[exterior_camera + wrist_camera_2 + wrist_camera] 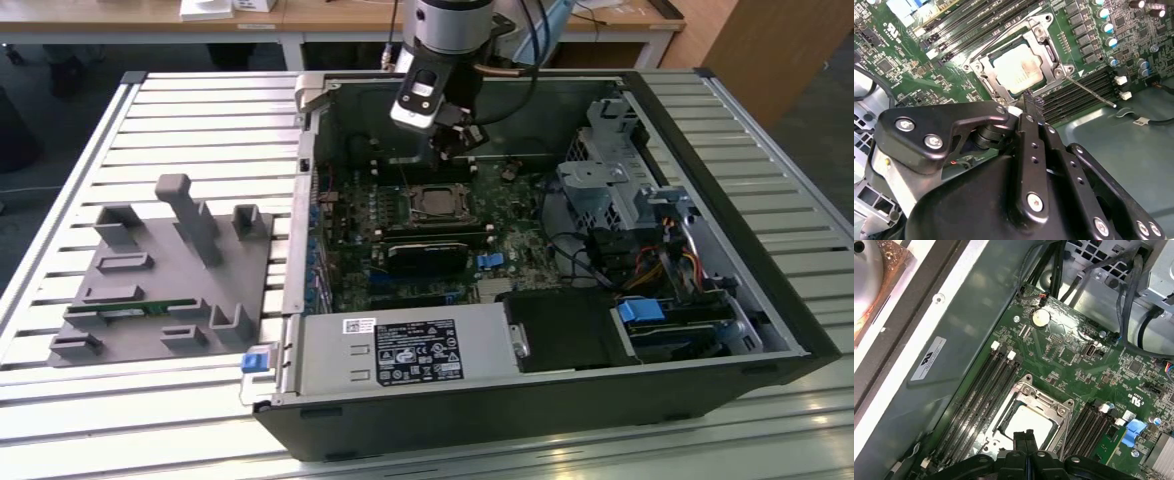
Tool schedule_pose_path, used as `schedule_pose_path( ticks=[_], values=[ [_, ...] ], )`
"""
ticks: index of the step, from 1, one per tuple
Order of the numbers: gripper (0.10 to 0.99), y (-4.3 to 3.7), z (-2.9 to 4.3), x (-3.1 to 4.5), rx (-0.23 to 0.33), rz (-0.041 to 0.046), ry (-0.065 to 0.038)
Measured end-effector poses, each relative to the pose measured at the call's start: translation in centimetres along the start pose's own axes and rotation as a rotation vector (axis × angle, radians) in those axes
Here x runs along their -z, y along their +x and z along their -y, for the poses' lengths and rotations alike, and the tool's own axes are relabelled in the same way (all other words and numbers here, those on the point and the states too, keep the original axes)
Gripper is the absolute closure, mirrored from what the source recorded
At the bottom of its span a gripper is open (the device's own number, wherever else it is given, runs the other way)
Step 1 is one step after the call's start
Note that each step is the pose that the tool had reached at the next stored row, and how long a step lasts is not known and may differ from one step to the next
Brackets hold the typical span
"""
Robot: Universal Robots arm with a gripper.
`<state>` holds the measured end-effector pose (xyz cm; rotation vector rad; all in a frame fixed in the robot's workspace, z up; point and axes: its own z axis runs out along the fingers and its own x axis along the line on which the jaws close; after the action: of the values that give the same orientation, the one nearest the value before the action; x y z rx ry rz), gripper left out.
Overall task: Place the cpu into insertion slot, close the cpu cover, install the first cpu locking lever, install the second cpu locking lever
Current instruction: 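Install the first cpu locking lever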
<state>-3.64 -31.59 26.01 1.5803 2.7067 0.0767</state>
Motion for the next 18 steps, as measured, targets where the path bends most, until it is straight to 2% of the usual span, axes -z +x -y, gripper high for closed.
schedule_pose_path(
  ticks=[18],
  values=[
    [0.980,-0.01,0.01,0.00,0.069,-0.0032,0.001]
  ],
)
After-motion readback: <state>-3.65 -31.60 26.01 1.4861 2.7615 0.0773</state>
